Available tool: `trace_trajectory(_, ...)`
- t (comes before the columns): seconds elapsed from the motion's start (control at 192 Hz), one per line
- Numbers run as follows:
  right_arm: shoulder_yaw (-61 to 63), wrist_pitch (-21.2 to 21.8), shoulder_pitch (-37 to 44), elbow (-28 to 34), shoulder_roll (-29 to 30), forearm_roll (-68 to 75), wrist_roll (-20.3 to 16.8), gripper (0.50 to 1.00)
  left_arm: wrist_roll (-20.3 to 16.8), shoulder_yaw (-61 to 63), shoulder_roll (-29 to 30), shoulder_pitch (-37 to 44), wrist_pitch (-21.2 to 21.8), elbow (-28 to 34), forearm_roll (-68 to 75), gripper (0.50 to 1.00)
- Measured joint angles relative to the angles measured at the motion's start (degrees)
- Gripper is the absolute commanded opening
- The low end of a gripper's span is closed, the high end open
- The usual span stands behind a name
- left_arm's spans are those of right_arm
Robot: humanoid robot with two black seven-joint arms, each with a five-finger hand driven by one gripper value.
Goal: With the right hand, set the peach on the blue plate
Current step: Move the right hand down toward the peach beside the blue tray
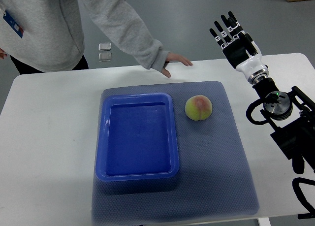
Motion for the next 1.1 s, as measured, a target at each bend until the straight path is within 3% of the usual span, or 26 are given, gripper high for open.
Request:
trace_trajectory(0.416, -2.6, 1.94, 2.41, 0.09, -3.44, -5.89, -0.26, 0.932, 0.0, -0.08, 0.0, 0.0, 0.03, 0.1, -0.1, 1.0)
trace_trajectory(0.52, -6.95, 4.27, 5.08, 0.17, -6.5, -14.37, -0.31, 0.932, 0.0, -0.03, 0.0, -0.01, 0.03, 0.04, -0.1, 1.0)
trace_trajectory(0.676, -19.51, 10.59, 14.47, 1.45, -15.09, -39.53, -0.62, 0.932, -0.08, 0.01, 0.0, 0.0, 0.42, -0.83, -0.09, 1.0)
trace_trajectory(0.774, -27.66, 12.22, 20.43, 4.05, -19.54, -53.53, -0.91, 0.932, -0.09, 0.06, 0.0, 0.0, 0.51, -1.1, -0.03, 1.0)
trace_trajectory(0.889, -41.2, 12.56, 29.71, 10.28, -24.67, -69.01, -3.12, 0.934, -0.09, 0.07, 0.0, -0.08, 0.51, -1.29, -0.01, 1.0)
trace_trajectory(0.956, -48.31, 12.59, 34.57, 12.05, -25.61, -72.74, -6.32, 0.932, -0.08, 0.08, 0.0, -0.07, 0.53, -1.3, -0.02, 1.0)
trace_trajectory(1.102, -52.58, 12.59, 37.09, 12.77, -25.21, -73.91, -10.79, 0.932, -0.1, 0.0, 0.0, -0.09, 0.52, -1.3, -0.08, 1.0)
